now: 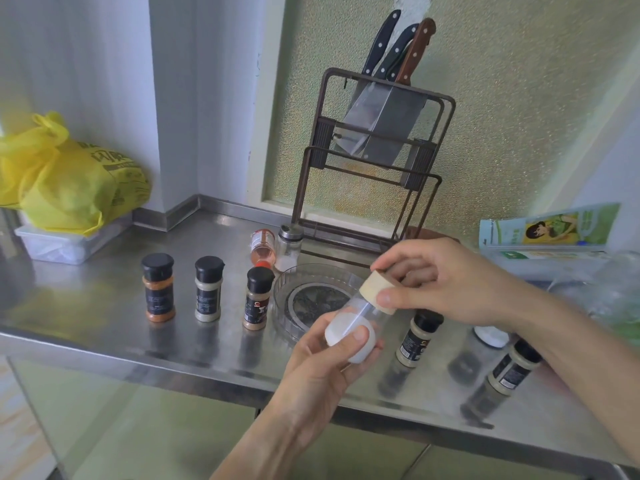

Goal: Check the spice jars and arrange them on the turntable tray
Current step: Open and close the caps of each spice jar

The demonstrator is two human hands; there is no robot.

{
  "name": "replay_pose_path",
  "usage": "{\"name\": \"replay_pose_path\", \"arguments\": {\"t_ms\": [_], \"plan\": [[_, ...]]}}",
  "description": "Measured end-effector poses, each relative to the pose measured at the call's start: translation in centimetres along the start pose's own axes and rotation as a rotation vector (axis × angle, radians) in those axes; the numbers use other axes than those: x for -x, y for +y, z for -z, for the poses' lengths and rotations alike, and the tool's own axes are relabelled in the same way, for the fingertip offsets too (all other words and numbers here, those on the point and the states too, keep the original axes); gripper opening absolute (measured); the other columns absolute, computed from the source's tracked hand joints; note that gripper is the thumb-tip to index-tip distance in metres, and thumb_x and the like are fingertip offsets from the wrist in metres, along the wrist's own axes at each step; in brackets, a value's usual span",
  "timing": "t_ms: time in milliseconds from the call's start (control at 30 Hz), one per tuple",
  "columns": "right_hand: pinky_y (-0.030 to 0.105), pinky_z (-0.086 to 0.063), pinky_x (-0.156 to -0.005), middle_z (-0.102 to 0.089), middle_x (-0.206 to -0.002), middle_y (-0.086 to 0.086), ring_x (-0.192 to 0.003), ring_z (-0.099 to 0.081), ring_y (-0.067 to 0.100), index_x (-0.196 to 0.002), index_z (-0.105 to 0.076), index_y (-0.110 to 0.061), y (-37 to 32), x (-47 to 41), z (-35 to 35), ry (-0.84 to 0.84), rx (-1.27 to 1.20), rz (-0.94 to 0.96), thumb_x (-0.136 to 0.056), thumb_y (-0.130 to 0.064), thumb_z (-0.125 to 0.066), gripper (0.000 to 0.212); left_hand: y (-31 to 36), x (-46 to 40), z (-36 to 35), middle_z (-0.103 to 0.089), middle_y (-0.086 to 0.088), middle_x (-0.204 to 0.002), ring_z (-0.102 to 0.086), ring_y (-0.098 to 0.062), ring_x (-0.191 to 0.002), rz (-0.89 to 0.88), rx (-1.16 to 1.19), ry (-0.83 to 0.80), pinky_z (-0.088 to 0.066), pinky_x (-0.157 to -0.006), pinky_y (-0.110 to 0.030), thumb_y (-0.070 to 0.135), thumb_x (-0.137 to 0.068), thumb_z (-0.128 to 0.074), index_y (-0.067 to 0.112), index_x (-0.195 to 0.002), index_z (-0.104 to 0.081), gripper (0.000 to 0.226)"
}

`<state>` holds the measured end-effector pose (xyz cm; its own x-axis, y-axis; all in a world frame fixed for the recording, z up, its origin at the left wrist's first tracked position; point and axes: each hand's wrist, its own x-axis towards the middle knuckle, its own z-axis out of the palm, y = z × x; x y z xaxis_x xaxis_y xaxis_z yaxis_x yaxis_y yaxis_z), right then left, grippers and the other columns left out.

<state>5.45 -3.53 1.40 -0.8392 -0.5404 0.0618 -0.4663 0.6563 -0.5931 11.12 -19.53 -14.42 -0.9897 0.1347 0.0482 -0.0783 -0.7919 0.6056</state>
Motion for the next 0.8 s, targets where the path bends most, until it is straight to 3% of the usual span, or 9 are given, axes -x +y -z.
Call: {"name": "replay_pose_path", "arguments": {"t_ms": [133,233,333,433,533,600,700,800], "plan": [[0.038,-0.063,-0.088,-0.081,-0.088,-0.008,-0.082,-0.078,0.011,-0.098,-0.080,-0.032,0.5,-0.1,-2.0,0.186,-0.083,-0.018,-0.057,-0.061,-0.083,0.051,-0.5,0.0,0.0,-0.069,-0.023,-0.109,-0.066,-0.048,-0.117,-0.079,-0.139,0.084,-0.055,-0.105,-0.047,0.012,-0.075,-0.086,-0.011,-0.113,-0.060,0.052],[0.042,-0.061,-0.090,-0.081,-0.089,-0.009,-0.084,-0.078,0.011,-0.102,-0.080,-0.031,1.0,-0.4,-3.3,0.242,-0.130,-0.033,-0.068,-0.052,-0.087,0.040,-0.7,0.2,0.0,-0.069,-0.030,-0.108,-0.069,-0.041,-0.107,-0.154,-0.281,0.163,-0.049,-0.109,-0.055,0.021,-0.070,-0.091,0.007,-0.102,-0.068,0.042],[0.037,-0.059,-0.092,-0.082,-0.091,-0.008,-0.087,-0.078,0.011,-0.110,-0.074,-0.031,1.1,-0.7,-4.4,0.284,-0.262,-0.071,-0.072,-0.046,-0.087,0.042,-0.1,0.2,-0.3,-0.074,-0.015,-0.096,-0.068,-0.023,-0.091,-0.222,-0.338,0.216,-0.060,-0.085,-0.036,0.025,-0.067,-0.094,0.006,-0.105,-0.065,0.051],[0.035,-0.061,-0.085,-0.081,-0.094,-0.009,-0.082,-0.077,0.007,-0.111,-0.070,-0.029,0.7,-0.8,-5.9,0.272,-0.315,-0.138,-0.065,-0.045,-0.091,0.053,1.1,0.2,-1.1,-0.078,-0.007,-0.098,-0.071,-0.014,-0.083,-0.281,-0.446,0.274,-0.055,-0.069,-0.017,0.020,-0.069,-0.094,0.011,-0.109,-0.065,0.050],[0.046,-0.064,-0.082,-0.081,-0.091,-0.004,-0.077,-0.075,0.012,-0.099,-0.072,-0.026,0.7,-1.4,-7.3,0.273,-0.335,-0.189,-0.065,-0.036,-0.093,0.042,2.3,0.2,-1.4,-0.078,0.008,-0.095,-0.071,-0.004,-0.080,-0.310,-0.794,0.362,-0.056,-0.066,-0.019,0.031,-0.069,-0.094,0.025,-0.105,-0.064,0.047],[0.047,-0.063,-0.084,-0.081,-0.093,-0.007,-0.084,-0.076,0.011,-0.101,-0.071,-0.028,0.9,-2.3,-7.7,0.314,-0.300,-0.211,-0.063,-0.039,-0.093,0.046,4.1,0.2,-1.5,-0.076,0.017,-0.096,-0.070,0.003,-0.086,-0.311,-1.158,0.347,-0.059,-0.077,-0.024,0.047,-0.070,-0.090,0.032,-0.110,-0.063,0.051],[0.045,-0.061,-0.086,-0.077,-0.101,-0.010,-0.093,-0.074,0.010,-0.109,-0.065,-0.032,0.4,-4.1,-7.7,0.397,-0.249,-0.204,-0.061,-0.048,-0.092,0.057,8.7,-0.3,-2.3,-0.072,0.018,-0.114,-0.068,-0.001,-0.103,-0.278,-1.533,0.283,-0.058,-0.093,-0.030,0.059,-0.075,-0.079,0.029,-0.127,-0.062,0.063],[0.038,-0.058,-0.083,-0.071,-0.105,-0.010,-0.094,-0.071,0.013,-0.112,-0.062,-0.027,-0.5,-6.5,-7.1,0.481,-0.239,-0.193,-0.069,-0.039,-0.092,0.053,14.7,-2.3,-3.4,-0.074,0.014,-0.112,-0.070,-0.006,-0.101,-0.325,-1.715,0.280,-0.058,-0.092,-0.034,0.056,-0.086,-0.070,0.025,-0.117,-0.071,0.044]]}}
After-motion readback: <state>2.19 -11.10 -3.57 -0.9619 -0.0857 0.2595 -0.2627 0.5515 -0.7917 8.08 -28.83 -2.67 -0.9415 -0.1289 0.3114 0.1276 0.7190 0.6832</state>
